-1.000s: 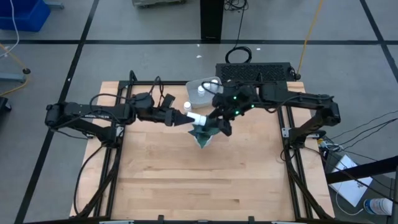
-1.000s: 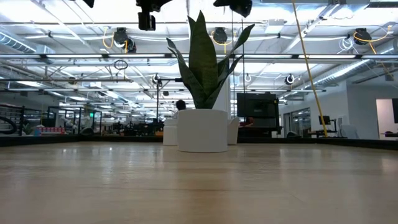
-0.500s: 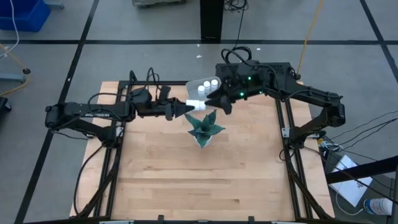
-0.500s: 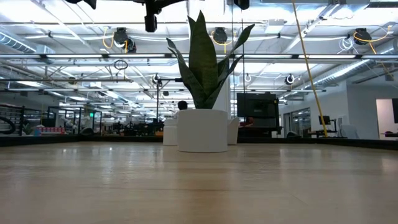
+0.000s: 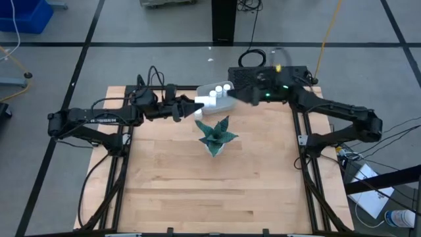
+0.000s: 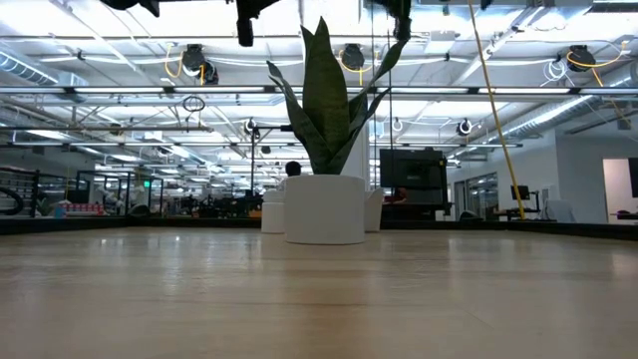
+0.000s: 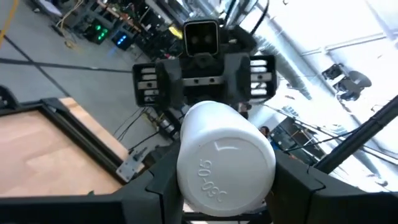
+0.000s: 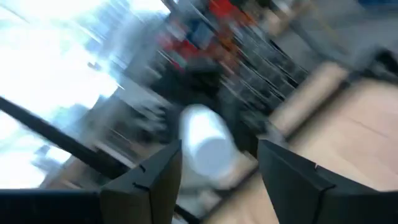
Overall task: Pick and place pill bottles into a basket
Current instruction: Put the white medicine bottle into the gray bin
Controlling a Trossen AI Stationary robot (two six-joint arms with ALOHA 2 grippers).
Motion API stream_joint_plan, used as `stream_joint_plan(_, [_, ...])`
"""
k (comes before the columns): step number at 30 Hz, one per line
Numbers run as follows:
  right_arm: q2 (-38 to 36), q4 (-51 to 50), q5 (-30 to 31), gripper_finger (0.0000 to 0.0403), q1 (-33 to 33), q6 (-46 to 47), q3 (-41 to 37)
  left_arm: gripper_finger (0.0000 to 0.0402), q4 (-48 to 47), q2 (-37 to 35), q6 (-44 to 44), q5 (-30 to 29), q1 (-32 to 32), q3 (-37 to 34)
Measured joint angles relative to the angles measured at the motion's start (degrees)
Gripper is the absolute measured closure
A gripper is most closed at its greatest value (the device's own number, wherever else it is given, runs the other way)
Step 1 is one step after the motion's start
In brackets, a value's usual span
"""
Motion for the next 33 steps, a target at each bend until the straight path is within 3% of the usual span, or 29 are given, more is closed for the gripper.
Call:
stream_joint_plan(5, [-5.02, 27.28, -0.44, 0.0203, -2.14, 17.42, -16.54, 0.0226, 1.22, 0.02, -1.30, 0.75, 1.42, 0.00])
stream_joint_plan(9, [-5.10, 37.12, 1.13, 0.0187, -2.34, 28.85, -25.12, 0.0225, 1.01, 0.00, -2.02, 1.75, 2.13, 0.00])
stream_joint_plan(20, [-3.09, 38.69, 1.31, 0.0083, -0.15, 28.46, -24.09, 0.0224, -0.21, 0.00, -5.85, 2.89, 3.00, 0.00])
stream_joint_plan(33, [1.14, 41.18, 0.68, 0.0085, 1.34, 30.87, -23.06, 0.0223, -1.78, 0.00, -7.09, 3.09, 3.00, 0.00])
